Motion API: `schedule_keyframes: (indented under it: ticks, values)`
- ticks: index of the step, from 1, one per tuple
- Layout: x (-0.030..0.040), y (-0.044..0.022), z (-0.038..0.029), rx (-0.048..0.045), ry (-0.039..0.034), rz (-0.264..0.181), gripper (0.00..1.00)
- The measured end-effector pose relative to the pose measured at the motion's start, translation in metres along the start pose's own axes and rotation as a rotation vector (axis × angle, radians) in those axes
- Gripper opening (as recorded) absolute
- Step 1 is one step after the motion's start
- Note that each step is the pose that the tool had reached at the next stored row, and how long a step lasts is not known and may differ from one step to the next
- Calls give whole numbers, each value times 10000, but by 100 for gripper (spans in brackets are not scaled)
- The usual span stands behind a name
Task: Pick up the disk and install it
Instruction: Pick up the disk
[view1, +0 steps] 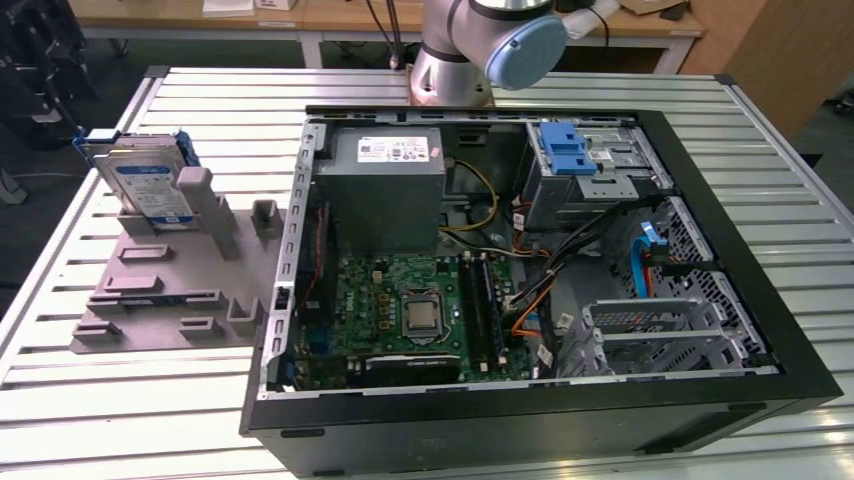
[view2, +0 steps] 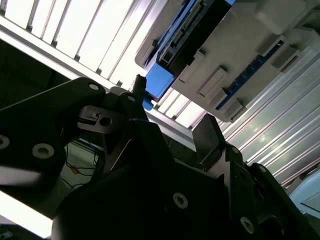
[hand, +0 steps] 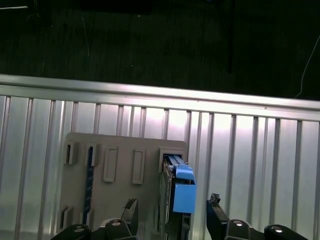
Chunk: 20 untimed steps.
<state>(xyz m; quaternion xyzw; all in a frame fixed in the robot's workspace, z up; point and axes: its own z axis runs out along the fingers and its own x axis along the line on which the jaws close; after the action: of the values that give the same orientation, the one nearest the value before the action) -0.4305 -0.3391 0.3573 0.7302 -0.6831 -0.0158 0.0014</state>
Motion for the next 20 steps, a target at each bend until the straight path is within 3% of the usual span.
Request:
schedule_keyframes:
  ticks: [5,20]
  values:
    - [1,-2,60,1,-1,93,65]
    - [1,-2,68,1,-2,95,65]
